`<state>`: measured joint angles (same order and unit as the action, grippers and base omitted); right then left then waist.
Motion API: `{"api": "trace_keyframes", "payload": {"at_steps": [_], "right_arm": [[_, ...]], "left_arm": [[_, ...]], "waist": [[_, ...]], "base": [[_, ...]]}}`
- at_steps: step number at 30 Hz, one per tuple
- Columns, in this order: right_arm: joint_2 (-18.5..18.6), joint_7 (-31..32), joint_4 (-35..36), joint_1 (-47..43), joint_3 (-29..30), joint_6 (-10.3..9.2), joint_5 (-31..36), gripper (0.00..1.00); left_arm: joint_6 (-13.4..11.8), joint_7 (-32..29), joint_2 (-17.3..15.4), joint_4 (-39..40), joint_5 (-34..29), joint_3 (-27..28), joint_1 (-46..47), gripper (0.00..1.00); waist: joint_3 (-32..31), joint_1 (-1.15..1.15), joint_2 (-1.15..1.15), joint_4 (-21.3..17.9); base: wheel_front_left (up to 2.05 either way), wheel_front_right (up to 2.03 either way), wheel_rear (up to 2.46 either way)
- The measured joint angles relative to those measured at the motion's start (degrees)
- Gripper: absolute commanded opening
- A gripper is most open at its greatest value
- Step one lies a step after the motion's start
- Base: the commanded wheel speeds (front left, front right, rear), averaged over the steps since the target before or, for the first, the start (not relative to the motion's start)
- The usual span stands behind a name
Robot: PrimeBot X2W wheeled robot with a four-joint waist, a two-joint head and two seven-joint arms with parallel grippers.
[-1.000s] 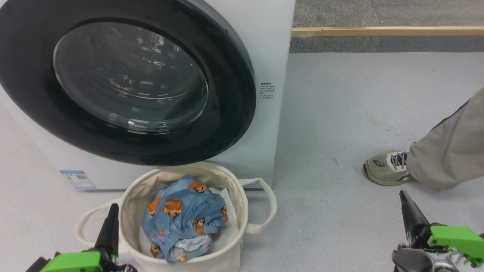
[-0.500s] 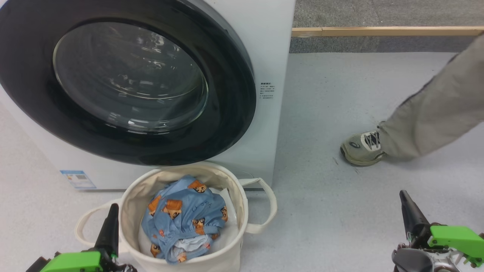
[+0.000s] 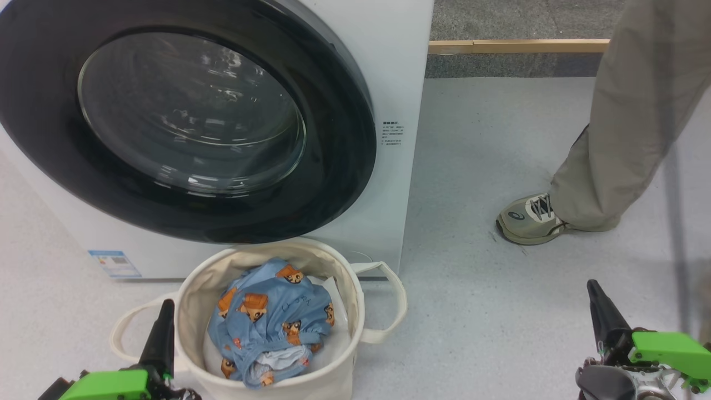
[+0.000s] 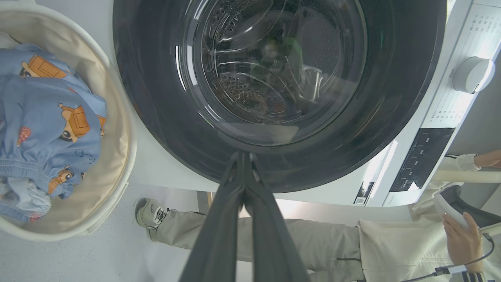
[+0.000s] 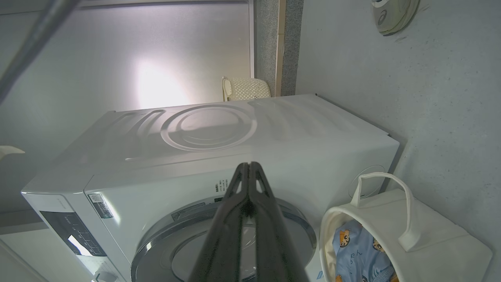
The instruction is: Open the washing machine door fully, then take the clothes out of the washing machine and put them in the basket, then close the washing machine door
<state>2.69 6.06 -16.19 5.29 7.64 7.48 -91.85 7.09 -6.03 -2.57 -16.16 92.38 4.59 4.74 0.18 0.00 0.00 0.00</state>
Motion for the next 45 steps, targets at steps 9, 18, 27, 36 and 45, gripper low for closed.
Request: {"api": "trace_keyframes", "payload": {"at_steps": [9, 18, 27, 36, 45], "right_arm": [[0.0, 0.0, 0.0, 0.0, 0.0, 0.00, 0.0, 0.00], [0.0, 0.0, 0.0, 0.0, 0.0, 0.00, 0.0, 0.00], [0.0, 0.0, 0.0, 0.0, 0.0, 0.00, 0.0, 0.00], [0.0, 0.0, 0.0, 0.0, 0.0, 0.00, 0.0, 0.00], [0.0, 0.0, 0.0, 0.0, 0.0, 0.00, 0.0, 0.00]], "left_arm": [[0.0, 0.0, 0.0, 0.0, 0.0, 0.0, 0.0, 0.00], [0.0, 0.0, 0.0, 0.0, 0.0, 0.0, 0.0, 0.00], [0.0, 0.0, 0.0, 0.0, 0.0, 0.0, 0.0, 0.00], [0.0, 0.0, 0.0, 0.0, 0.0, 0.0, 0.0, 0.00], [0.0, 0.0, 0.0, 0.0, 0.0, 0.0, 0.0, 0.00]], "waist": [[0.0, 0.00, 0.00, 0.0], [0.0, 0.00, 0.00, 0.0], [0.0, 0.00, 0.00, 0.0], [0.0, 0.00, 0.00, 0.0], [0.0, 0.00, 0.00, 0.0]], "base": [[0.00, 0.00, 0.00], [0.00, 0.00, 0.00], [0.00, 0.00, 0.00], [0.00, 0.00, 0.00], [0.00, 0.00, 0.00]]}}
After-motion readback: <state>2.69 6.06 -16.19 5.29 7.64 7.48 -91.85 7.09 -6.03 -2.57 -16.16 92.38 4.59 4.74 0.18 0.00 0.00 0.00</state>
